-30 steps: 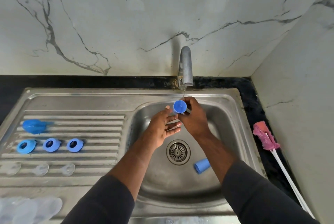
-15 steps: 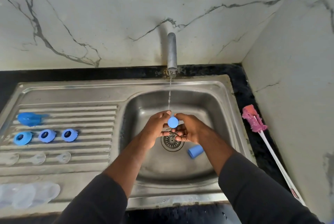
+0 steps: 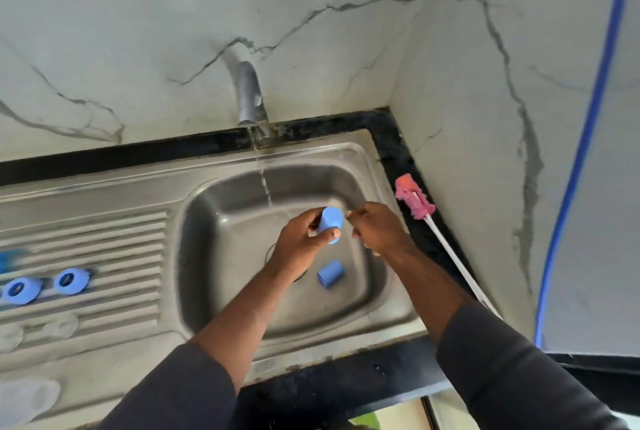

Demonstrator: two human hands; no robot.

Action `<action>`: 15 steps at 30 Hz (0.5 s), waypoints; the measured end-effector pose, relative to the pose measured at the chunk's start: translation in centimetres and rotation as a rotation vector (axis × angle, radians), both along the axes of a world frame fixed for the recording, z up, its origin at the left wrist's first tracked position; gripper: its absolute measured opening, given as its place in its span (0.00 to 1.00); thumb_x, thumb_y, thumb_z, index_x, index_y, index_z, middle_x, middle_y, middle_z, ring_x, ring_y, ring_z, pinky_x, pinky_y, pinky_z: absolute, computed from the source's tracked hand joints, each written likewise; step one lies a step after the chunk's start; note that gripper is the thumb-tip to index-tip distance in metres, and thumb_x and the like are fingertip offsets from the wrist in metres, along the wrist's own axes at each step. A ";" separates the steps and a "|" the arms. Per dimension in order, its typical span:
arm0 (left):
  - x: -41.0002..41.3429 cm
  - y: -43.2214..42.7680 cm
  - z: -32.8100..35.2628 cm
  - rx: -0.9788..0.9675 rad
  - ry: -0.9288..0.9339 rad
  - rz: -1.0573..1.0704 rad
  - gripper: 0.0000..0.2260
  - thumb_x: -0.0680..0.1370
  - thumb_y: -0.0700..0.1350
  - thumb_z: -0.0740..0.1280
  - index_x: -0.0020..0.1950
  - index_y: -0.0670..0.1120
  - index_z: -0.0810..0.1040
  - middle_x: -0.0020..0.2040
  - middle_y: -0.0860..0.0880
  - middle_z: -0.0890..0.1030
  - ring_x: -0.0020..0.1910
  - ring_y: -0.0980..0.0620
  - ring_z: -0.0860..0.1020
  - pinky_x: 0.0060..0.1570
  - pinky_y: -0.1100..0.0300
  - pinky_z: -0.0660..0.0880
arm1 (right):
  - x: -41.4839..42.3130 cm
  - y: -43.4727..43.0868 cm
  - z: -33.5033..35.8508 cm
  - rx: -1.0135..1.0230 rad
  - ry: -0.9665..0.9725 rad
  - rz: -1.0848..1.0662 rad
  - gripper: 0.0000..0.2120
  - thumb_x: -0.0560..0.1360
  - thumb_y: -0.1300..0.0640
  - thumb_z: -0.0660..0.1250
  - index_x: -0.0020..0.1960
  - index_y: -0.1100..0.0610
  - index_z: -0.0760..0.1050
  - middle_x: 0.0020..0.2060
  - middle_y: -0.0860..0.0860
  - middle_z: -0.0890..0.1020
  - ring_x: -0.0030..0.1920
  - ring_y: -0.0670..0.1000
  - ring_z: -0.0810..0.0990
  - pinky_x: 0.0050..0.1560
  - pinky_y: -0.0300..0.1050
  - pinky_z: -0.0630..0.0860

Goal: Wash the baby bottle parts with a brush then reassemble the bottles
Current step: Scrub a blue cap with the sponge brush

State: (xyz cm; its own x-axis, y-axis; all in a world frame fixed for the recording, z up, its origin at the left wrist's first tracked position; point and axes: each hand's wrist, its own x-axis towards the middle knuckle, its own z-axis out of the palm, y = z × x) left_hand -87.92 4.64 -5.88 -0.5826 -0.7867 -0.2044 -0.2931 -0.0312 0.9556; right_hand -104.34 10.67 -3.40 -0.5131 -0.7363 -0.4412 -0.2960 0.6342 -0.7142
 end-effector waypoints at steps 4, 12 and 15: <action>-2.8 1.9 -0.2 0.053 0.001 -0.047 0.20 0.64 0.61 0.74 0.55 0.59 0.81 0.52 0.54 0.86 0.53 0.52 0.84 0.60 0.45 0.78 | -4.7 4.0 -0.6 -0.072 0.556 -0.062 0.08 0.75 0.61 0.66 0.53 0.62 0.78 0.52 0.61 0.82 0.54 0.63 0.79 0.54 0.52 0.73; -3.7 3.0 0.0 0.104 0.050 0.028 0.24 0.64 0.60 0.75 0.57 0.54 0.79 0.53 0.52 0.85 0.53 0.50 0.83 0.56 0.45 0.80 | -8.6 8.0 -0.6 0.193 0.719 0.002 0.08 0.77 0.60 0.65 0.55 0.60 0.78 0.50 0.60 0.81 0.50 0.63 0.81 0.45 0.52 0.77; -2.7 2.7 0.2 0.127 0.056 0.070 0.25 0.63 0.61 0.75 0.58 0.53 0.79 0.52 0.52 0.85 0.51 0.51 0.84 0.52 0.49 0.81 | -8.6 8.3 -0.5 0.249 0.803 0.075 0.08 0.77 0.60 0.65 0.54 0.59 0.80 0.48 0.58 0.83 0.50 0.61 0.82 0.45 0.51 0.78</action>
State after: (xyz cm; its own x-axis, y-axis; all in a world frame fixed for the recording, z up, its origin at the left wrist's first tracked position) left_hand -90.62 7.39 -5.72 -0.5401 -0.7959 -0.2734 -0.2324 -0.1712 0.9574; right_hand -112.91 18.92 -3.89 -0.6940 -0.7104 -0.1170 -0.7017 0.7037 -0.1112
